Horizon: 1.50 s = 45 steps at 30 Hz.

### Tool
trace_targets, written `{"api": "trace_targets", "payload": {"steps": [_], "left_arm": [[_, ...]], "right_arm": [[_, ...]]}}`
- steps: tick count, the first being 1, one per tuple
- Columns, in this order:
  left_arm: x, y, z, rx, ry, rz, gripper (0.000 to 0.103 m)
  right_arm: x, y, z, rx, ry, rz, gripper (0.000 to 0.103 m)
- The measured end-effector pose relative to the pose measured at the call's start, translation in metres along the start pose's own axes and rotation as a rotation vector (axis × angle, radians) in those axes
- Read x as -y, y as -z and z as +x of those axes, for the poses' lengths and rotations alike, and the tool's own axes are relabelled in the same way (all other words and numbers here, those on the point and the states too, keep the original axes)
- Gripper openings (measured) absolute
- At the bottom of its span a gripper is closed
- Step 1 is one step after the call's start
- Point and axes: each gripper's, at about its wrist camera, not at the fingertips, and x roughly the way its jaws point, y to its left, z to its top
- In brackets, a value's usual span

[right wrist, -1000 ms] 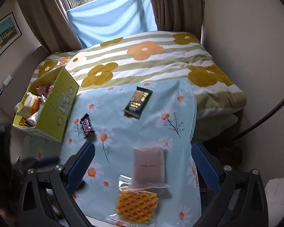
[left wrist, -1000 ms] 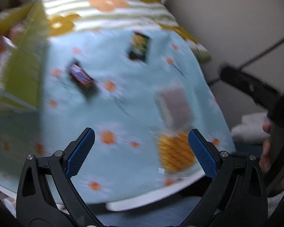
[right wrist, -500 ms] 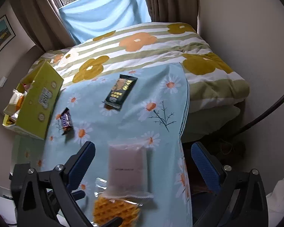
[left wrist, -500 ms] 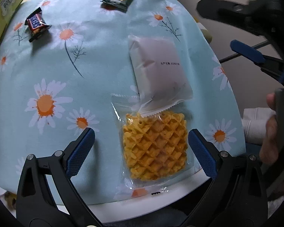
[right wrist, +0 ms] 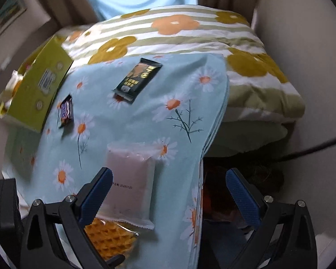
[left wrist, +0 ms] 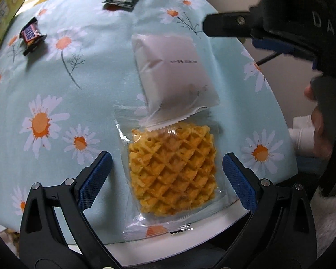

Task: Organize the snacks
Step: 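Grasp waffle pack with left tool while right tool grasps white pastry pack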

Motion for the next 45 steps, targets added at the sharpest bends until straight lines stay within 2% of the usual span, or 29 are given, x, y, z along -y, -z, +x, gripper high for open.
{"api": "trace_targets", "payload": {"steps": [4, 8, 11, 13, 15, 19, 25, 28, 32, 34, 37, 39, 45], "left_arm": [[0.012, -0.002, 0.007, -0.007, -0.038, 0.031, 0.100], [0.037, -0.003, 0.023, -0.023, -0.143, 0.138, 0.101], [0.043, 0.001, 0.025, -0.012, -0.154, 0.172, 0.101], [0.043, 0.002, 0.022, -0.001, -0.148, 0.177, 0.096], [0.042, 0.007, 0.016, 0.013, -0.157, 0.183, 0.081], [0.040, 0.009, 0.012, 0.015, -0.144, 0.208, 0.076], [0.020, 0.009, 0.001, 0.016, -0.139, 0.180, 0.074], [0.010, 0.009, -0.003, 0.020, -0.152, 0.161, 0.073], [0.004, 0.010, -0.008, 0.028, -0.173, 0.132, 0.073], [0.007, 0.009, -0.008, 0.032, -0.183, 0.119, 0.073], [0.004, 0.012, -0.013, 0.044, -0.206, 0.099, 0.073], [0.012, 0.017, -0.014, 0.058, -0.233, 0.084, 0.073], [-0.010, 0.016, -0.023, 0.095, -0.288, 0.021, 0.073]], "right_arm": [[-0.006, -0.003, 0.003, -0.014, -0.052, -0.025, 0.100], [-0.015, -0.002, 0.009, -0.026, -0.050, -0.056, 0.100], [-0.017, 0.000, 0.012, -0.033, -0.045, -0.063, 0.100], [-0.017, 0.001, 0.012, -0.034, -0.042, -0.068, 0.100], [-0.017, 0.001, 0.012, -0.033, -0.043, -0.068, 0.100], [-0.020, 0.001, 0.013, -0.029, -0.030, -0.077, 0.100], [-0.029, 0.002, 0.011, -0.020, -0.011, -0.083, 0.100], [-0.036, 0.003, 0.012, -0.020, 0.018, -0.098, 0.100], [-0.048, 0.004, 0.012, -0.010, 0.003, -0.105, 0.100], [-0.054, 0.005, 0.014, -0.010, 0.018, -0.110, 0.095], [-0.069, 0.006, 0.018, -0.018, 0.035, -0.142, 0.095], [-0.071, 0.008, 0.027, -0.047, 0.042, -0.121, 0.094], [-0.062, 0.011, 0.043, -0.082, 0.050, 0.035, 0.092]]}}
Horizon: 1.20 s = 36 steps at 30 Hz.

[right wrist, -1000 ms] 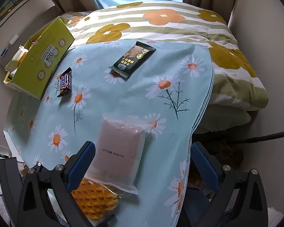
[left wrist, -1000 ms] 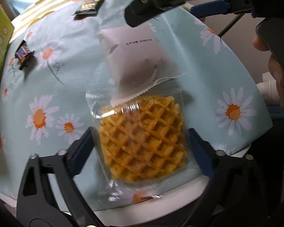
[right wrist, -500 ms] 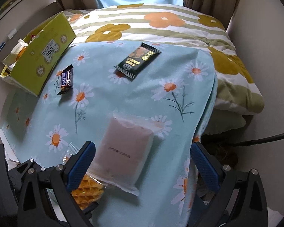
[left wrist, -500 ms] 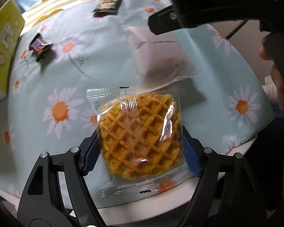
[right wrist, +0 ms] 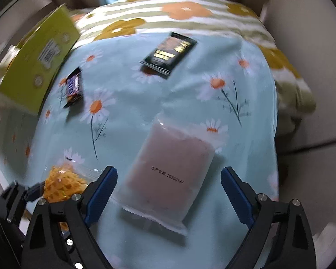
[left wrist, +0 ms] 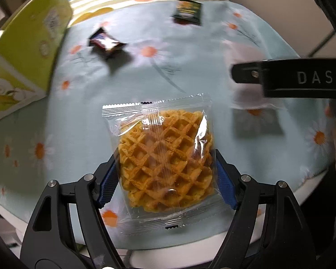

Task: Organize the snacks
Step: 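Grasp waffle pack with left tool while right tool grasps white pastry pack, then carry waffle pack and white pastry pack over the yellow-green box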

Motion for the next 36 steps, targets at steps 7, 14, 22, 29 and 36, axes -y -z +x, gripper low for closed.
{"api": "trace_targets", "payload": {"steps": [7, 14, 22, 29, 36], "left_arm": [[-0.018, -0.002, -0.009, 0.021, -0.026, -0.054, 0.073], [-0.027, 0.011, -0.020, 0.027, -0.040, -0.074, 0.073], [-0.034, 0.005, -0.024, 0.019, 0.002, -0.106, 0.073], [-0.044, -0.013, -0.064, 0.119, 0.012, -0.088, 0.073], [-0.069, -0.043, -0.131, 0.280, 0.020, -0.091, 0.073]], "right_arm": [[-0.002, -0.001, 0.013, -0.007, 0.046, 0.120, 0.090], [-0.007, 0.000, 0.020, 0.024, 0.079, 0.127, 0.065], [-0.010, 0.009, 0.010, 0.057, 0.045, 0.111, 0.062], [-0.011, 0.003, -0.037, 0.139, 0.031, 0.097, 0.062], [-0.032, -0.023, -0.096, 0.260, -0.008, 0.056, 0.062]]}}
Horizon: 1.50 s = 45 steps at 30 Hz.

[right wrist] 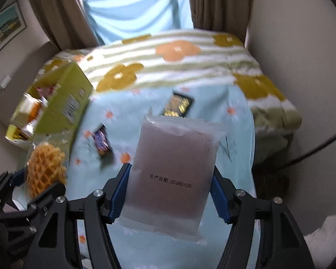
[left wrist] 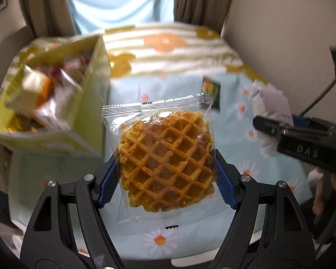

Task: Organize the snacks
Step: 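Carry waffle pack and white pastry pack over the yellow-green box, then open left tool dropping waffle pack into box while right tool releases pastry pack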

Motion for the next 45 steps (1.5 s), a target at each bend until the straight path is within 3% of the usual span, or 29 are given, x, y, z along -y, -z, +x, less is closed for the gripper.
{"api": "trace_targets", "payload": {"steps": [5, 11, 21, 25, 34, 36, 37, 45], "left_arm": [[-0.039, -0.039, -0.043, 0.129, -0.001, -0.017, 0.073], [-0.118, -0.075, -0.066, 0.186, -0.031, -0.054, 0.073], [-0.282, -0.122, -0.050, 0.159, -0.070, -0.113, 0.073], [-0.333, -0.131, -0.030, 0.104, -0.062, -0.117, 0.073], [-0.379, -0.133, 0.017, -0.003, -0.003, -0.066, 0.077], [-0.383, -0.132, 0.023, -0.023, 0.025, -0.073, 0.098], [-0.387, -0.132, 0.025, -0.024, 0.028, -0.073, 0.103], [-0.407, -0.116, 0.025, -0.036, 0.026, -0.110, 0.103]], "right_arm": [[-0.035, -0.032, -0.029, 0.076, -0.041, -0.026, 0.062], [-0.101, -0.071, -0.046, 0.141, -0.096, -0.054, 0.062], [-0.222, -0.113, -0.014, 0.149, -0.165, -0.102, 0.062], [-0.256, -0.118, 0.012, 0.120, -0.182, -0.083, 0.062], [-0.296, -0.110, 0.048, 0.039, -0.149, -0.011, 0.062], [-0.300, -0.109, 0.053, 0.026, -0.136, 0.001, 0.062], [-0.301, -0.109, 0.055, 0.021, -0.130, 0.006, 0.062], [-0.304, -0.104, 0.064, -0.010, -0.114, -0.025, 0.062]]}}
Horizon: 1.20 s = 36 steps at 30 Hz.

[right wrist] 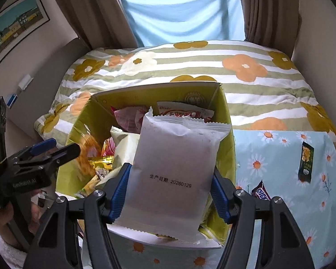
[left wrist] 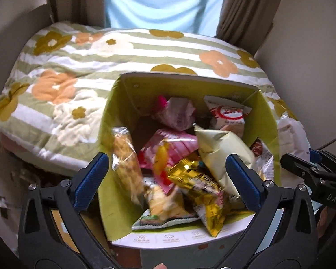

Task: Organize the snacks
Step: 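Open left tool dropping waffle pack into box while right tool releases pastry pack, then move both tools back over the Snickers bar and green cracker pack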

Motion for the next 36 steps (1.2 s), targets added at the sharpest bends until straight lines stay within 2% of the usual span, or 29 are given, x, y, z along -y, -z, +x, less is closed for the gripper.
{"api": "trace_targets", "payload": {"steps": [9, 11, 12, 13, 16, 28, 36], "left_arm": [[-0.013, 0.011, -0.004, -0.011, -0.006, -0.021, 0.103], [-0.010, 0.010, -0.005, -0.002, -0.001, -0.017, 0.103], [-0.008, 0.010, -0.004, -0.003, 0.000, -0.013, 0.103], [-0.005, 0.011, -0.003, -0.008, -0.003, -0.008, 0.103], [0.000, 0.013, -0.002, -0.014, 0.006, 0.001, 0.103], [0.013, 0.022, 0.001, -0.029, 0.049, 0.019, 0.103], [0.041, 0.019, -0.010, -0.011, 0.048, 0.057, 0.103]], "right_arm": [[-0.005, 0.003, 0.007, -0.019, -0.026, -0.037, 0.065], [-0.005, 0.002, 0.006, -0.009, -0.040, -0.045, 0.080], [-0.005, 0.003, 0.005, 0.000, -0.039, -0.051, 0.094], [-0.005, 0.004, 0.004, 0.008, -0.030, -0.059, 0.098], [-0.003, 0.009, 0.002, 0.020, 0.010, -0.074, 0.098], [0.006, 0.019, -0.013, 0.031, 0.038, -0.039, 0.098], [0.026, 0.020, -0.041, 0.083, 0.033, -0.011, 0.098]]}}
